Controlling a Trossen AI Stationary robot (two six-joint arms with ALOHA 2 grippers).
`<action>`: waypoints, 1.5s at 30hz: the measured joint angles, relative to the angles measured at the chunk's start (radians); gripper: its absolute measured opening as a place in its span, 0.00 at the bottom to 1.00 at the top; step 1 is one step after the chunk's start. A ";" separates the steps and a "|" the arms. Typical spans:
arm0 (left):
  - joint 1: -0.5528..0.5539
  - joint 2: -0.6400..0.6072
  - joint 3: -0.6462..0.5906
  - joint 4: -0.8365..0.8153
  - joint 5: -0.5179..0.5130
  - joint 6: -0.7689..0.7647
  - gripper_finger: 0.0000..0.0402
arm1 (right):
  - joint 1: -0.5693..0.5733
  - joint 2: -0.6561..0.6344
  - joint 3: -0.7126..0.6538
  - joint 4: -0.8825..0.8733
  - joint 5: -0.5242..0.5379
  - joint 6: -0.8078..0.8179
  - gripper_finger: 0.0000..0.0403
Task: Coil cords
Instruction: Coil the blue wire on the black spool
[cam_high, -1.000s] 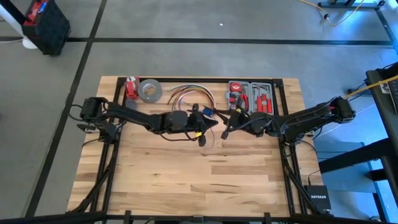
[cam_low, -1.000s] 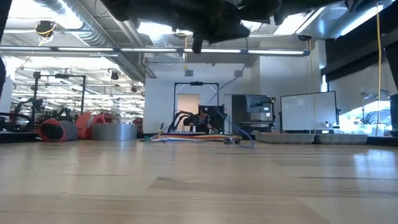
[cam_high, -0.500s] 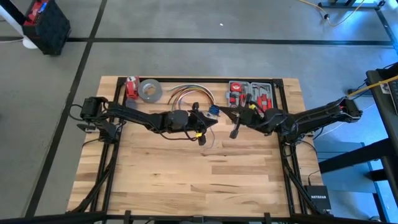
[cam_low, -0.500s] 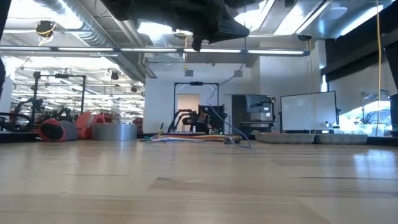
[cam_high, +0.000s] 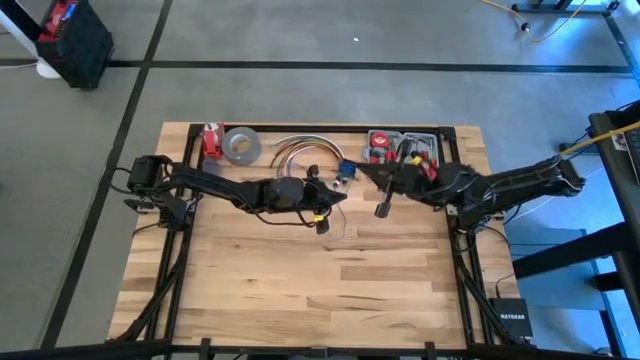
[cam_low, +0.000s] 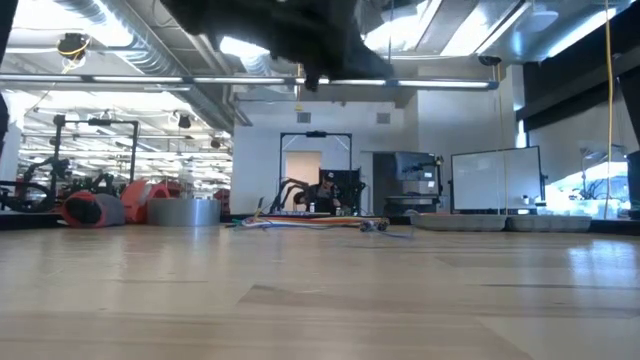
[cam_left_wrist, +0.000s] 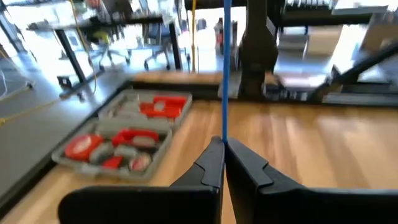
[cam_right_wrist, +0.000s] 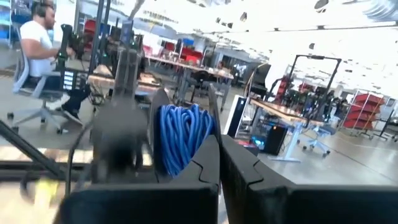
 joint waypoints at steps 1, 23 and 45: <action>0.000 0.001 0.000 -0.008 0.000 -0.001 0.01 | 0.000 -0.004 0.013 -0.017 0.000 -0.004 0.00; 0.021 -0.295 -0.004 -0.499 -0.256 -0.002 0.00 | 0.022 0.000 0.094 -0.493 -0.034 0.062 0.00; -0.097 -0.432 -0.001 -0.411 -0.197 -0.142 0.00 | -0.082 0.330 0.088 -0.332 0.141 0.079 0.00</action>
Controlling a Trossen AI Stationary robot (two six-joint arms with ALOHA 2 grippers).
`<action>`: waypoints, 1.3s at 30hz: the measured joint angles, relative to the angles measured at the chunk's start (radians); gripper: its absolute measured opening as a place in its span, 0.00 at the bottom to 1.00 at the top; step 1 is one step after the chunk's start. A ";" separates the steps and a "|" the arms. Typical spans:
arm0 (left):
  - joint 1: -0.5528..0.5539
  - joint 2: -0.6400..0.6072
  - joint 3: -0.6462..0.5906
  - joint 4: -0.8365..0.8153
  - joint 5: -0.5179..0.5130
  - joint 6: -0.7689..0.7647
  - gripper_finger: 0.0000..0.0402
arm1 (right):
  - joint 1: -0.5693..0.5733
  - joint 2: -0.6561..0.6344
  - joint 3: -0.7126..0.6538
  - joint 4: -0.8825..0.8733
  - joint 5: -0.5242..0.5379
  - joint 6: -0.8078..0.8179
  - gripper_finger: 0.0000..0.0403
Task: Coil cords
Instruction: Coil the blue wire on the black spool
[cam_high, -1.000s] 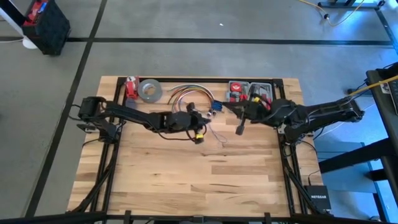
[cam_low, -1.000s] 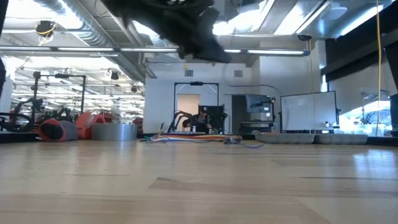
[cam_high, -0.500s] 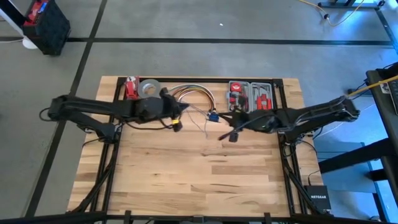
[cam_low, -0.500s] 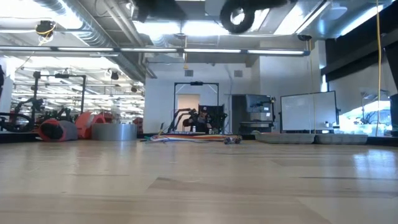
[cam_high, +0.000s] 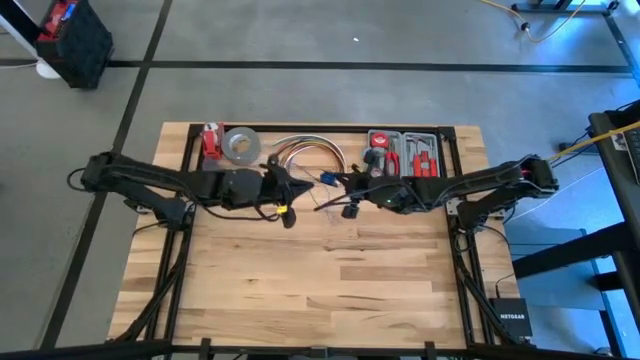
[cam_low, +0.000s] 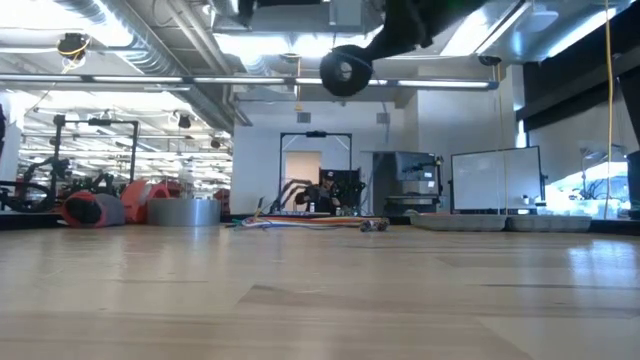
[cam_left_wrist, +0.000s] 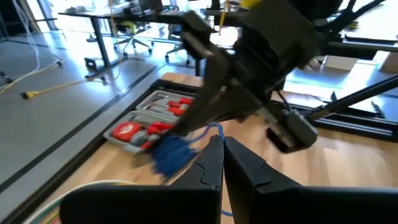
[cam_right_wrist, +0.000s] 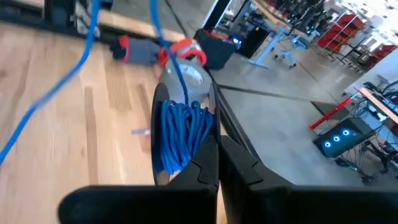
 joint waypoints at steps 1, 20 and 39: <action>-0.003 0.020 0.000 0.023 0.000 -0.001 0.00 | 0.000 0.007 0.000 0.023 0.000 0.000 0.00; 0.011 0.335 0.003 0.286 -0.032 0.012 0.00 | 0.004 -0.064 -0.005 0.150 -0.110 0.026 0.01; 0.026 0.367 0.005 0.313 -0.022 0.061 0.00 | 0.003 -0.263 0.034 0.156 -0.194 0.003 0.01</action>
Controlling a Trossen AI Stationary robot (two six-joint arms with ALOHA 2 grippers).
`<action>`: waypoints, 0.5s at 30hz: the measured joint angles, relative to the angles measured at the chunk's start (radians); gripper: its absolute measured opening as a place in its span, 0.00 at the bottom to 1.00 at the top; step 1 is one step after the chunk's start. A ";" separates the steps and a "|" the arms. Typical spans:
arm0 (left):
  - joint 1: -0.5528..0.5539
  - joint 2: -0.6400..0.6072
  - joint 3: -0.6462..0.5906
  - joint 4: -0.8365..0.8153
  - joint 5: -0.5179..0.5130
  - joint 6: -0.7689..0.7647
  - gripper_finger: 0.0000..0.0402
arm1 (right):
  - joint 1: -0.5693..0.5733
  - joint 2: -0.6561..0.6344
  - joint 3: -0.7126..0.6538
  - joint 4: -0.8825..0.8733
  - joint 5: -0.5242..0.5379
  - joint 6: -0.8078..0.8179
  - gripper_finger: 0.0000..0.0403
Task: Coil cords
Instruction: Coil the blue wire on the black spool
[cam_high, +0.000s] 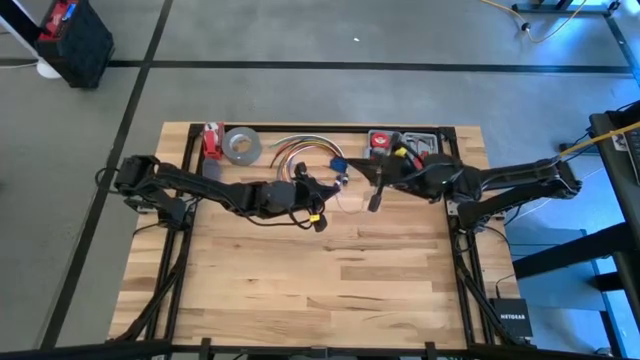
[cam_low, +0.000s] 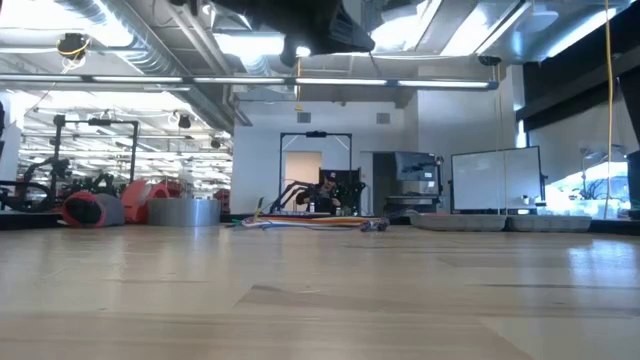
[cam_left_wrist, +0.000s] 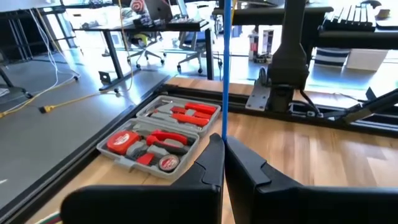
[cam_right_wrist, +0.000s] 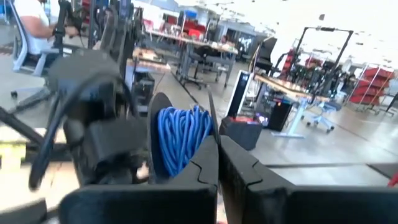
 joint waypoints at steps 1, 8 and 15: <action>0.000 0.001 0.000 -0.001 0.000 0.000 0.00 | 0.000 0.000 0.010 0.001 0.000 -0.003 0.01; 0.000 0.002 -0.002 -0.009 0.000 0.000 0.00 | 0.000 0.000 0.054 0.007 -0.016 -0.026 0.01; 0.000 0.003 -0.003 -0.028 0.000 0.000 0.00 | 0.000 -0.001 0.109 0.007 -0.037 -0.045 0.01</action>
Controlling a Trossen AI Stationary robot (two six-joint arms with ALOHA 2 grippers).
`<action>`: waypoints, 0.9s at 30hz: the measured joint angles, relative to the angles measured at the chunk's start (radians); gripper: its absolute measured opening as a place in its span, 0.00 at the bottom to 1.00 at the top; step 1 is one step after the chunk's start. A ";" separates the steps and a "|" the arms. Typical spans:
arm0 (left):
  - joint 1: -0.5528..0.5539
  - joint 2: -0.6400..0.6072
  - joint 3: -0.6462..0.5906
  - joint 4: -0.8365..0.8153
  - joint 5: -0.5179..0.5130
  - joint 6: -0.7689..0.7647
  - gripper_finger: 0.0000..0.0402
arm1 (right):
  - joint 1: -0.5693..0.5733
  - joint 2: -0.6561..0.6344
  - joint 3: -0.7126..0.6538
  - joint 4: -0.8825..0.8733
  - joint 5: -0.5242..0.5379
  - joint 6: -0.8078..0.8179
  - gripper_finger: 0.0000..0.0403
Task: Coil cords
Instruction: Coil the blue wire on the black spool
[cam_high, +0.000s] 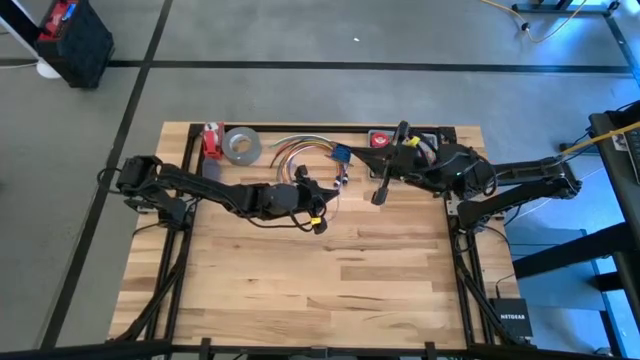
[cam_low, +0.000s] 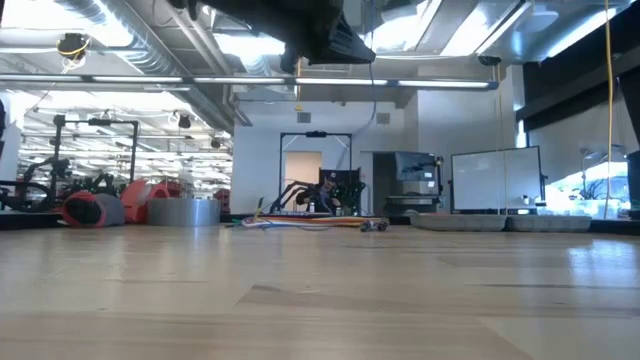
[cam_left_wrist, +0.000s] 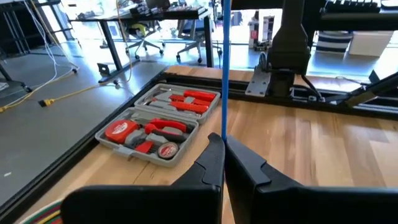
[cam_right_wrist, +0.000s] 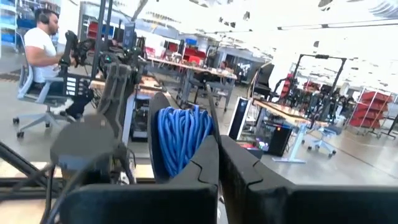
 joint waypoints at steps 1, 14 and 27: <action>0.000 0.000 0.000 -0.003 0.000 0.000 0.00 | 0.000 0.000 0.004 0.001 -0.006 0.000 0.01; 0.045 -0.132 -0.005 -0.339 -0.086 -0.050 0.00 | 0.069 -0.011 0.013 -0.232 -0.024 0.019 0.01; 0.039 -0.091 0.001 -0.140 0.111 0.002 0.13 | 0.085 -0.017 0.012 -0.264 0.056 -0.008 0.01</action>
